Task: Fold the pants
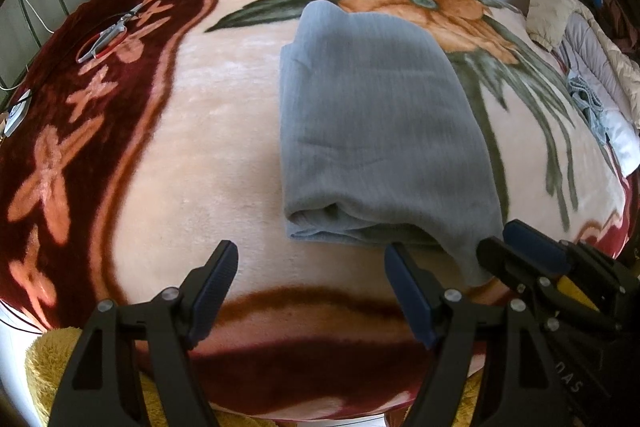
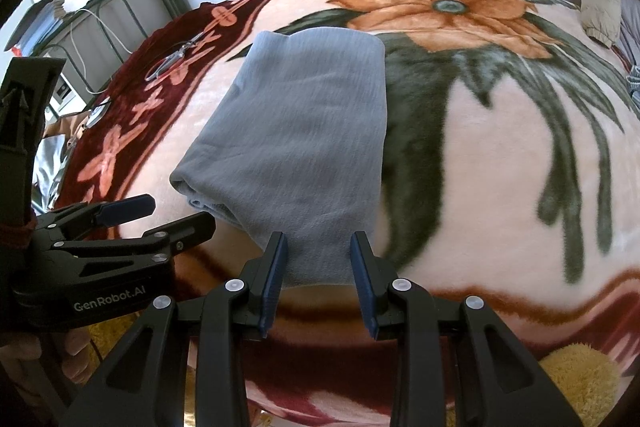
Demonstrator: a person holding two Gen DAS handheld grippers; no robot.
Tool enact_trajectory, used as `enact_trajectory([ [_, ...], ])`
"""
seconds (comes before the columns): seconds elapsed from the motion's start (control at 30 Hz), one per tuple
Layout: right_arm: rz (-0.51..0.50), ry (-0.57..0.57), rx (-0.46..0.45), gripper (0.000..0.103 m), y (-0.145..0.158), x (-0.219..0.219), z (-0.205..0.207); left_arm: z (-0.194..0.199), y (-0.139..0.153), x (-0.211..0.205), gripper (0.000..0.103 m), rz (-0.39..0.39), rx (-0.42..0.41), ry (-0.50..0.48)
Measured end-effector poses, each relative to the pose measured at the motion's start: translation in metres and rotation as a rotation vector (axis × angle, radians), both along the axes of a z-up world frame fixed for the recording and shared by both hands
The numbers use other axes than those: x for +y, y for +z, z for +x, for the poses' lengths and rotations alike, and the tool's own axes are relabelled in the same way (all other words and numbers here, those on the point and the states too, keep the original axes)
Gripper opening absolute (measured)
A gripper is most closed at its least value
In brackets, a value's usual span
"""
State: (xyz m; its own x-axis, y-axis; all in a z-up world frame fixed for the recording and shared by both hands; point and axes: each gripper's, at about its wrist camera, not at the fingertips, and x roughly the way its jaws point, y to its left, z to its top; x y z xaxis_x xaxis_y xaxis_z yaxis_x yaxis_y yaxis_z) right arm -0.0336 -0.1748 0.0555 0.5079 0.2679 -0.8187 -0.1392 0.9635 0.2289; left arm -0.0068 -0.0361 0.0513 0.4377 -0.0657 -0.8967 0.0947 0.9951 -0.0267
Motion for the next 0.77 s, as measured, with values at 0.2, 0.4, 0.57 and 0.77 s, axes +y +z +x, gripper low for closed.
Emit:
enact_trajectory([
  [0.2, 0.0, -0.001, 0.0, 0.033, 0.0, 0.0002, 0.0001, 0.0003, -0.0006, 0.0011, 0.079, 0.0, 0.001, -0.002],
  [0.4, -0.001, 0.0, 0.0, 0.033, 0.0005, 0.0001, 0.0003, 0.0001, -0.0005, 0.0008, 0.079, 0.001, 0.001, -0.002],
  [0.57, -0.001, 0.003, -0.004, 0.033, -0.0005, 0.0017, -0.001, -0.0004, 0.0, 0.0004, 0.079, 0.001, 0.001, -0.003],
  [0.77, -0.006, 0.008, -0.009, 0.033, 0.0007, 0.0044, -0.0031, -0.0024, 0.0032, 0.006, 0.079, -0.01, -0.006, -0.001],
])
